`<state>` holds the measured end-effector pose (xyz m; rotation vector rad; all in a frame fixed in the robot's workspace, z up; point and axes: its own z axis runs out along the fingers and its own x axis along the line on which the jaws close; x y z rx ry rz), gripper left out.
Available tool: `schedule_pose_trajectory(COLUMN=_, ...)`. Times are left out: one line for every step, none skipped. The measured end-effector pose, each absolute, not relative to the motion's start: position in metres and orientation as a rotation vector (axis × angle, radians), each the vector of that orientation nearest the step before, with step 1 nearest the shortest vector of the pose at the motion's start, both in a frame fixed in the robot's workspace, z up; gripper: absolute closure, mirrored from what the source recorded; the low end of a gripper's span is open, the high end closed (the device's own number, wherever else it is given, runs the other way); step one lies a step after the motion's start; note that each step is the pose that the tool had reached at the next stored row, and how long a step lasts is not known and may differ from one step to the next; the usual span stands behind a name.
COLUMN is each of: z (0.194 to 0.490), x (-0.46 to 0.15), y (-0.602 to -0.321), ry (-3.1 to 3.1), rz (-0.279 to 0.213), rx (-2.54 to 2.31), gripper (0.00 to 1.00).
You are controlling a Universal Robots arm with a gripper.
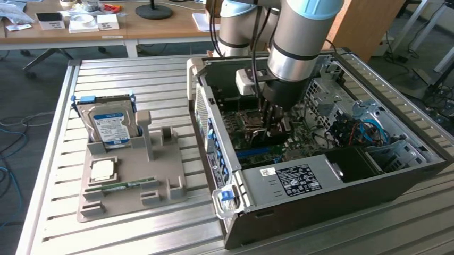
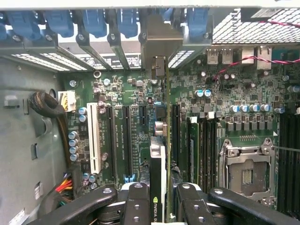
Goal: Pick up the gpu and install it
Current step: 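Insert the gpu into the slot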
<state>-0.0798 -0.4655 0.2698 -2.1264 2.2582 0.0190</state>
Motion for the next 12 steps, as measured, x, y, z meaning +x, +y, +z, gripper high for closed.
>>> schedule_pose_trajectory(z=0.2697, x=-0.0803, y=-0.4655, ry=2.258, rz=0.019, rx=-2.126, gripper=0.73)
schedule_pose_trajectory(z=0.2695, x=-0.0808, y=-0.4655, ry=2.258, rz=0.019, rx=-2.126, gripper=0.73)
schedule_pose_trajectory(z=0.2691, x=-0.0811, y=-0.4655, ry=2.258, rz=0.019, rx=-2.126, gripper=0.73)
schedule_pose_trajectory(z=0.2684, x=-0.0813, y=-0.4655, ry=2.258, rz=0.019, rx=-2.127, gripper=0.73)
schedule_pose_trajectory(z=0.2676, x=-0.0816, y=-0.4655, ry=2.258, rz=0.019, rx=-2.127, gripper=0.73)
schedule_pose_trajectory(z=0.2669, x=-0.0818, y=-0.4655, ry=2.258, rz=0.019, rx=-2.126, gripper=0.73)
schedule_pose_trajectory(z=0.2661, x=-0.0819, y=-0.4655, ry=2.258, rz=0.019, rx=-2.127, gripper=0.73)
schedule_pose_trajectory(z=0.2655, x=-0.082, y=-0.4655, ry=2.258, rz=0.019, rx=-2.126, gripper=0.73)
schedule_pose_trajectory(z=0.2651, x=-0.082, y=-0.4655, ry=2.258, rz=0.019, rx=-2.127, gripper=0.73)
schedule_pose_trajectory(z=0.2646, x=-0.0821, y=-0.4655, ry=2.258, rz=0.019, rx=-2.126, gripper=0.73)
schedule_pose_trajectory(z=0.2641, x=-0.0821, y=-0.4655, ry=2.258, rz=0.019, rx=-2.126, gripper=0.73)
schedule_pose_trajectory(z=0.2637, x=-0.0821, y=-0.4655, ry=2.258, rz=0.019, rx=-2.127, gripper=0.73)
